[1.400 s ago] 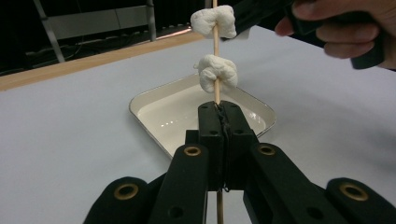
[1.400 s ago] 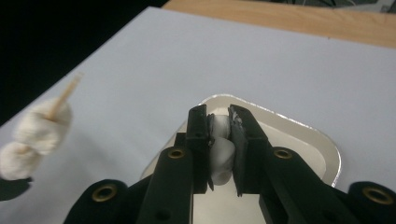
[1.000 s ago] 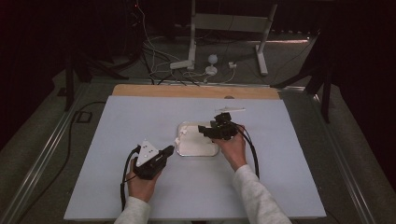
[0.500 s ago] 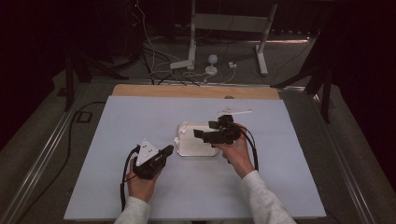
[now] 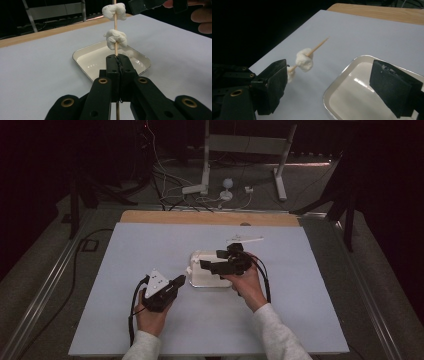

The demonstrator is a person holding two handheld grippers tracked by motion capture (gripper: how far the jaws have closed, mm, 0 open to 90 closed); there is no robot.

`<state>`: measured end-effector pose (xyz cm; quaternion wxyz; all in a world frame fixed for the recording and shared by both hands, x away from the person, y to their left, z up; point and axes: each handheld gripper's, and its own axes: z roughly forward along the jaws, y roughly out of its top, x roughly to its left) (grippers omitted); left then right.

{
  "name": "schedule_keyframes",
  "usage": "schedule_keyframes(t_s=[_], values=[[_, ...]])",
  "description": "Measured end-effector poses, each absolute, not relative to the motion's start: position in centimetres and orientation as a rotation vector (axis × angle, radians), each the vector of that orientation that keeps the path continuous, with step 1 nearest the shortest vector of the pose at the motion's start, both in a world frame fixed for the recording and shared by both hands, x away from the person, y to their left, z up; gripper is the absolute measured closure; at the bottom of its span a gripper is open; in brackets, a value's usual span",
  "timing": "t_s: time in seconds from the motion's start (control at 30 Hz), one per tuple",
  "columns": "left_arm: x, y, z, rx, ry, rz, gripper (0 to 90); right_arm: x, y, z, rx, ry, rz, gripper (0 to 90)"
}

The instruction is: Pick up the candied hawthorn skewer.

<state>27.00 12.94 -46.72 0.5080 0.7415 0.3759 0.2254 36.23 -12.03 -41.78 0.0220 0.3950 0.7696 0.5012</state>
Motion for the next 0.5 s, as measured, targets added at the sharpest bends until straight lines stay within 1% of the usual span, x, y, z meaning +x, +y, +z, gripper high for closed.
schedule_keyframes(t_s=[0.37,0.5], values=[[26.9,12.8,-46.7,1.789,0.894,0.542,89.8,36.3,-10.7,-41.8,1.227,2.409,1.587,15.5],[26.9,12.7,-46.7,1.789,0.888,0.543,89.8,36.3,-10.1,-42.1,1.237,2.433,1.593,23.3]])
